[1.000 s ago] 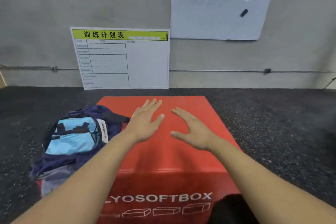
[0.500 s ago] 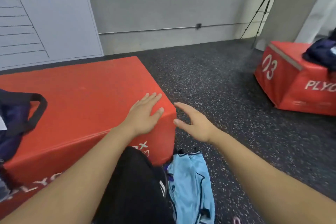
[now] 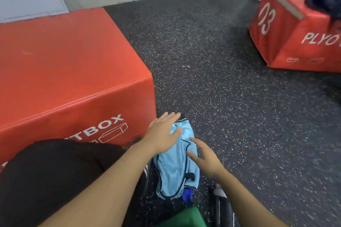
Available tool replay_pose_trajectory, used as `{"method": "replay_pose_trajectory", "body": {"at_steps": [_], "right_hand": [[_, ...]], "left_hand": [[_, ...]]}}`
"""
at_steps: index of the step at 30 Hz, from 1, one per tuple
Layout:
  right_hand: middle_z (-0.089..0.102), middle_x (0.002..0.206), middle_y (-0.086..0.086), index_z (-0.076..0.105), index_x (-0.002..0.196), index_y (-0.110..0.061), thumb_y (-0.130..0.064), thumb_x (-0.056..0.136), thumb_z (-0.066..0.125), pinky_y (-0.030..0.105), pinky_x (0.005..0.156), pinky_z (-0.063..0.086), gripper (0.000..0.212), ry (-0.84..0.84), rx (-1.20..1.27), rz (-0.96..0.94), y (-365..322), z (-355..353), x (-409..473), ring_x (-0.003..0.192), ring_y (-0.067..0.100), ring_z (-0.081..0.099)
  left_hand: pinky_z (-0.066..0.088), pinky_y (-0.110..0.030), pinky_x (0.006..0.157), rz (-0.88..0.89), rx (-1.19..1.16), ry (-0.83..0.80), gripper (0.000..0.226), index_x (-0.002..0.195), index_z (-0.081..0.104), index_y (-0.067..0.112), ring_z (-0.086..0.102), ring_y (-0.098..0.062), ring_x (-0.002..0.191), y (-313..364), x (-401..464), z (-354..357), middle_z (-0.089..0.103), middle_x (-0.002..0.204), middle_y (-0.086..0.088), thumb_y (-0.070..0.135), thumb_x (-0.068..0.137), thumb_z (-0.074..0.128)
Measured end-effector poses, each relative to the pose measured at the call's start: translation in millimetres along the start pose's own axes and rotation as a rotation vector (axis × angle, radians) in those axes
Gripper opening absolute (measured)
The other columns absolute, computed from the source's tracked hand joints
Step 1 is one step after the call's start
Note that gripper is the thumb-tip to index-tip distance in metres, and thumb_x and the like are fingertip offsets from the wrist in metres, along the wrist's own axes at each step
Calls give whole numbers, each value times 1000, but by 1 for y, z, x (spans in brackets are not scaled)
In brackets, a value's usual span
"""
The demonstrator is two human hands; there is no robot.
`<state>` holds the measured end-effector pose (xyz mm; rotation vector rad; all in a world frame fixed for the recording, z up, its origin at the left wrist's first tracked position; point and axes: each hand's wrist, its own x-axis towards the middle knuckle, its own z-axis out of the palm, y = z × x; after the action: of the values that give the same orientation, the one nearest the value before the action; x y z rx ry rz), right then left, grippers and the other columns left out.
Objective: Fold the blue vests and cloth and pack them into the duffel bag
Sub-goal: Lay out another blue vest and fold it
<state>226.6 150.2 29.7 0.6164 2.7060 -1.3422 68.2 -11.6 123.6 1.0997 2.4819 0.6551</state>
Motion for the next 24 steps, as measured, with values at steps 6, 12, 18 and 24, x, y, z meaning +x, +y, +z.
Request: {"method": "replay_pose_trajectory", "body": {"at_steps": [6,12,18,24], "right_hand": [[44,153,-13,43,152,-29,-68,91,50,20,113,27,72,-48,17,127,55,35,1,143,8,39],[42,156,-9,44,151,-30,-52,99,55,25,117,27,58,-89,48,232,94,60,18,146,12,36],[30,165,-2,41,153,-31,-65,92,51,29,121,21,70,-146,113,362,108,99,42,153,14,23],[18,167,11,41,155,-26,-45,103,53,34,119,28,57,-201,138,528,123,130,78,154,26,24]], "left_hand": [[16,-36,124,-156,-44,-124,57,158,27,30,15,-12,154,-40,-11,62,24,166,6,42,105,44],[17,-42,124,-256,-88,-222,60,159,21,35,11,-9,154,-84,-14,87,19,166,11,49,105,41],[17,-43,125,-272,-153,-231,59,159,20,38,8,-4,153,-97,-4,96,16,166,15,47,105,42],[15,-38,126,-289,-207,-211,59,159,20,38,7,-2,153,-104,6,94,16,166,17,45,105,43]]}}
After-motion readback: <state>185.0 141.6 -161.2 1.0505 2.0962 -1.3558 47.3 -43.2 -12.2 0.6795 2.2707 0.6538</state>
